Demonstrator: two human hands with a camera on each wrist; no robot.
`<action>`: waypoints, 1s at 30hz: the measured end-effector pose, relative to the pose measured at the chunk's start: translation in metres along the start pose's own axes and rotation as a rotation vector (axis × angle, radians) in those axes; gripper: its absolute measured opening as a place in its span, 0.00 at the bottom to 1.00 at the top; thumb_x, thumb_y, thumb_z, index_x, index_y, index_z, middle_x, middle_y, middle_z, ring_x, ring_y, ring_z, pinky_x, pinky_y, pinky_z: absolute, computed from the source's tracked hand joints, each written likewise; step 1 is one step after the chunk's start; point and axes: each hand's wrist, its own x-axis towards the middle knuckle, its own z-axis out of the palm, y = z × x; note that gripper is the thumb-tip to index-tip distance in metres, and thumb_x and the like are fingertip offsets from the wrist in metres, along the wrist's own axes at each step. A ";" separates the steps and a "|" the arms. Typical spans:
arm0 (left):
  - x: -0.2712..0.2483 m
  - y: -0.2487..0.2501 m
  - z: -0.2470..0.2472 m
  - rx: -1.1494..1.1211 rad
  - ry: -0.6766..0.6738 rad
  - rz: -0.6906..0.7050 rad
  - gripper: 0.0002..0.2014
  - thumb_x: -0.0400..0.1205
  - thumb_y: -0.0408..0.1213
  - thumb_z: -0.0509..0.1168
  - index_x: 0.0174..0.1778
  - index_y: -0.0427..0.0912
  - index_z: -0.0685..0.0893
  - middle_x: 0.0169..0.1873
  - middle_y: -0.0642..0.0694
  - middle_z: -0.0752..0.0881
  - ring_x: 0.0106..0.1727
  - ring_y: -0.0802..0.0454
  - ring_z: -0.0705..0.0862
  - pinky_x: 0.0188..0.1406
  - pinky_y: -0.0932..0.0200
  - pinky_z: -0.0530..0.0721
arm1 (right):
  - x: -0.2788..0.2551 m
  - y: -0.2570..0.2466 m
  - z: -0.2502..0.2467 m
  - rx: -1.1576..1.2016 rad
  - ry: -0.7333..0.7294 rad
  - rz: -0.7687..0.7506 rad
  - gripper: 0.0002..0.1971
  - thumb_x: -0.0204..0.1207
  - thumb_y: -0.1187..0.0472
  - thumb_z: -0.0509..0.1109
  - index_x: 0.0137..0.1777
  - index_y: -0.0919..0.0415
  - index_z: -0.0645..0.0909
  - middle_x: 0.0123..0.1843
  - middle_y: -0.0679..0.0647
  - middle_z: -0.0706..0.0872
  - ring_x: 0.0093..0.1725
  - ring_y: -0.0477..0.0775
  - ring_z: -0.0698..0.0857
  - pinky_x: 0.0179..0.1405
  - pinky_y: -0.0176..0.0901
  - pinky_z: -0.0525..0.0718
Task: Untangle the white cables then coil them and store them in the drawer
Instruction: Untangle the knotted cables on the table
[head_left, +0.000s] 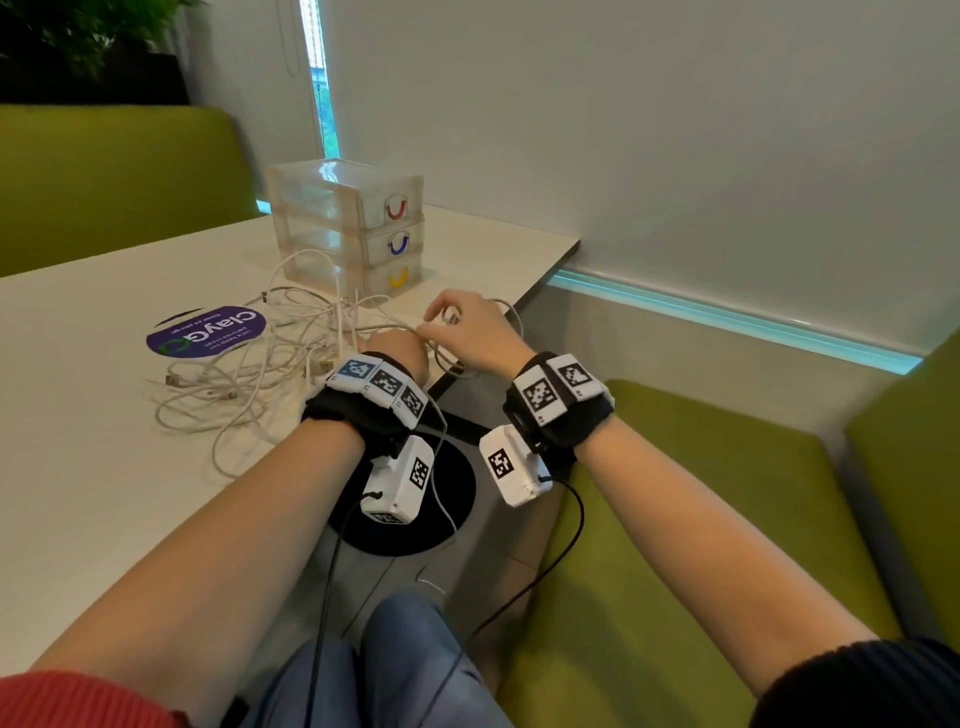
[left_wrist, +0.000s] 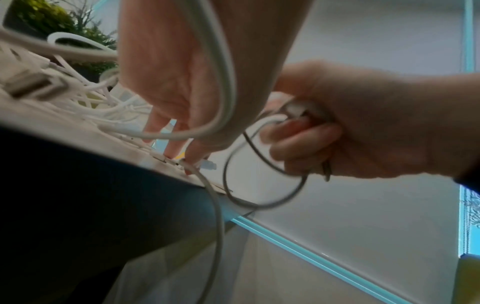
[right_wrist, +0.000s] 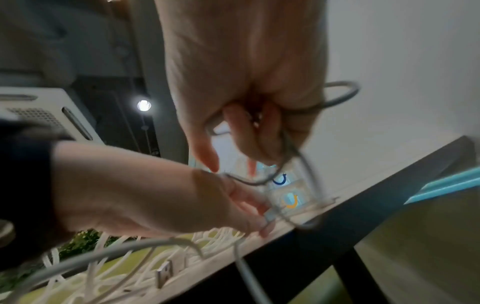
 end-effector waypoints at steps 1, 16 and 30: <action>-0.001 0.000 0.000 0.024 0.007 -0.018 0.17 0.86 0.32 0.52 0.70 0.33 0.74 0.72 0.38 0.75 0.75 0.44 0.71 0.76 0.50 0.63 | 0.001 0.001 0.002 -0.050 -0.050 0.014 0.16 0.74 0.51 0.70 0.56 0.61 0.82 0.54 0.53 0.84 0.55 0.51 0.80 0.54 0.41 0.74; 0.004 -0.007 0.000 -0.195 0.012 0.043 0.17 0.86 0.33 0.51 0.66 0.33 0.77 0.65 0.35 0.80 0.66 0.38 0.79 0.67 0.46 0.74 | 0.004 -0.007 -0.069 0.109 0.426 -0.039 0.20 0.79 0.61 0.63 0.24 0.56 0.69 0.22 0.48 0.65 0.19 0.39 0.64 0.21 0.25 0.66; 0.005 -0.021 -0.004 -0.249 -0.028 0.024 0.17 0.87 0.31 0.51 0.68 0.29 0.74 0.68 0.33 0.76 0.70 0.38 0.75 0.67 0.52 0.73 | -0.004 0.009 -0.135 0.344 1.084 -0.065 0.12 0.70 0.60 0.68 0.34 0.71 0.82 0.29 0.55 0.82 0.26 0.40 0.73 0.31 0.31 0.71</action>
